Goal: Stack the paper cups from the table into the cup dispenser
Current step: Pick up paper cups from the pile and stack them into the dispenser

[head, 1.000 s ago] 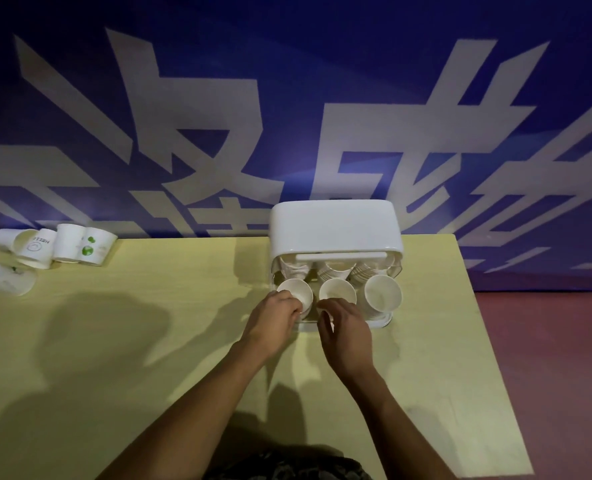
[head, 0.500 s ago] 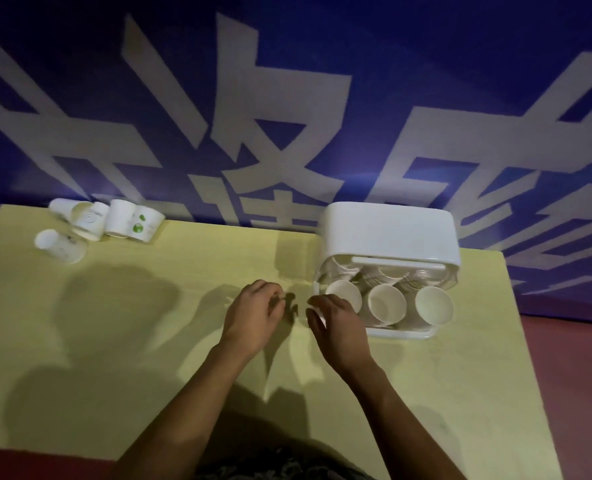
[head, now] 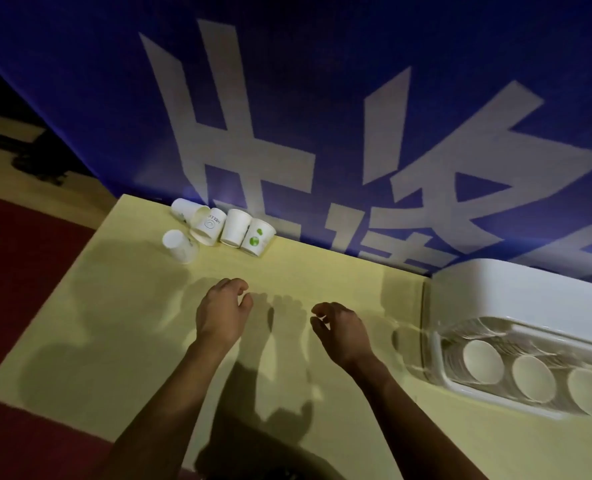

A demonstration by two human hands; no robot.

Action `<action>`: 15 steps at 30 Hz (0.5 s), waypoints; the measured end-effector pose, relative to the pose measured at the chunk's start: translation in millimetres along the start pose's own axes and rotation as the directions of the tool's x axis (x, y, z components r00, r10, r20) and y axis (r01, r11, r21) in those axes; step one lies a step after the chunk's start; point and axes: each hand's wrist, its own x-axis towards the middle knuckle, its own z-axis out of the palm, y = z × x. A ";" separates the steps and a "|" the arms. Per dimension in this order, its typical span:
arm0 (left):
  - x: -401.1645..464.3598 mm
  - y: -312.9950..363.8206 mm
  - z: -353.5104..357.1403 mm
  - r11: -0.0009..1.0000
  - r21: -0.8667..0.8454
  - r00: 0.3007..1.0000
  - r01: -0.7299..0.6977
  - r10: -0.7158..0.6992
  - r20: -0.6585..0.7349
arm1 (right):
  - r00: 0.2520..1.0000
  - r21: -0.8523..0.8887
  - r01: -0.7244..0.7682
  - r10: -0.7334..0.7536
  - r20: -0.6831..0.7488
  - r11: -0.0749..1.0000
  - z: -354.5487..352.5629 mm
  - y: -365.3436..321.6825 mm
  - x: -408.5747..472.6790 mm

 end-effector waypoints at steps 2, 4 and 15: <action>21.1 -24.7 -10.8 0.999 0.019 0.999 0.035 -0.034 -0.031 | 1.000 0.007 -0.023 0.023 0.017 1.000 14.0 -17.4 21.3; 42.9 -46.5 -20.5 0.998 0.026 0.997 0.063 -0.062 -0.052 | 0.999 0.006 -0.047 0.046 0.019 0.999 26.5 -32.2 42.7; 135.9 -111.8 -39.3 0.978 0.042 0.978 0.206 -0.206 0.000 | 0.981 0.026 -0.188 0.186 0.062 0.982 67.3 -80.2 154.9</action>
